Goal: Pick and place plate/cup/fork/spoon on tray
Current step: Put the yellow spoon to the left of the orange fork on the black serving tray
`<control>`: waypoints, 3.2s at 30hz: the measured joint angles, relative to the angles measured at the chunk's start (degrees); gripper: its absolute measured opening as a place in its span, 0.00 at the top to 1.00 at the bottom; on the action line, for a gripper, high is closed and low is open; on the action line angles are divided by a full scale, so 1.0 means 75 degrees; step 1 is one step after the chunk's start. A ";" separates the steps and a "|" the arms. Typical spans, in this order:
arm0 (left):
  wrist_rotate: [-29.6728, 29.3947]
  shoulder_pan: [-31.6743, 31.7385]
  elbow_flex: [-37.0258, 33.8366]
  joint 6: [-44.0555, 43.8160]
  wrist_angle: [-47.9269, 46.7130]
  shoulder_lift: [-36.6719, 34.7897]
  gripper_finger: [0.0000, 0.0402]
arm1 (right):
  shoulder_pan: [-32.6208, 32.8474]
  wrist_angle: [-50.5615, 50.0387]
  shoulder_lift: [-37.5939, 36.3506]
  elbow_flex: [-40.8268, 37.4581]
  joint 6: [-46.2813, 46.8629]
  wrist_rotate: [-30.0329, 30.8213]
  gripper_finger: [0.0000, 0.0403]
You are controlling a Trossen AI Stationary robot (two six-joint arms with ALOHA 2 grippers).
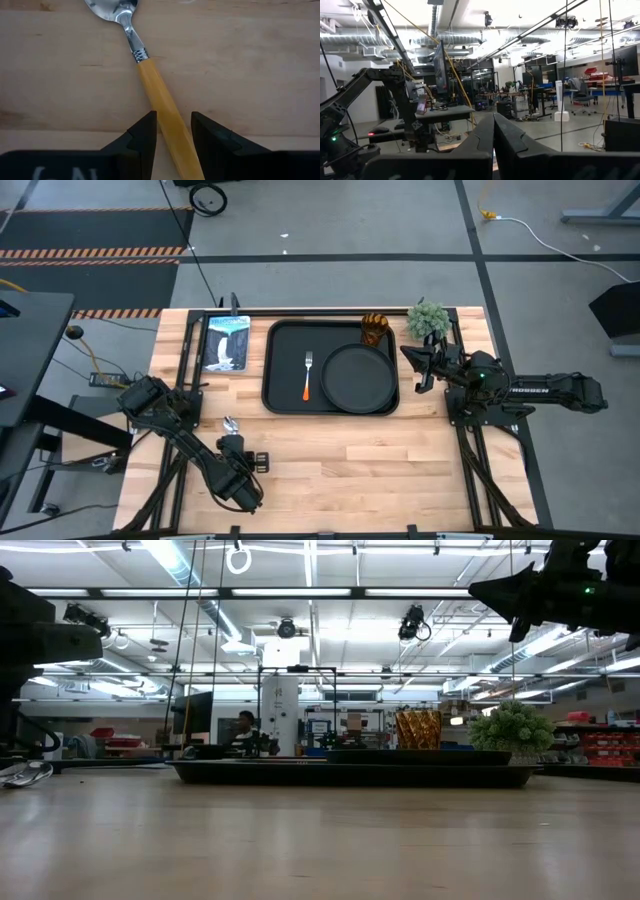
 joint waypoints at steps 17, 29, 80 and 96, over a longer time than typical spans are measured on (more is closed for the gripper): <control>0.0008 0.0000 0.0000 -0.0010 0.0058 -0.0002 0.68 | 0.0000 0.0002 0.0000 0.0000 -0.0039 -0.0001 0.98; 0.0008 -0.0002 0.0000 0.0026 0.0240 -0.0003 0.68 | 0.0000 0.0003 0.0000 0.0000 -0.0052 -0.0006 0.98; 0.1235 0.0332 0.0001 -0.0553 0.0737 0.0277 0.68 | 0.0000 0.0355 -0.0003 0.0003 -0.0104 -0.0794 0.98; 0.1343 0.0433 0.0033 -0.0358 0.0720 0.0304 0.81 | 0.0000 0.0350 -0.0003 0.0003 -0.0032 -0.0801 0.98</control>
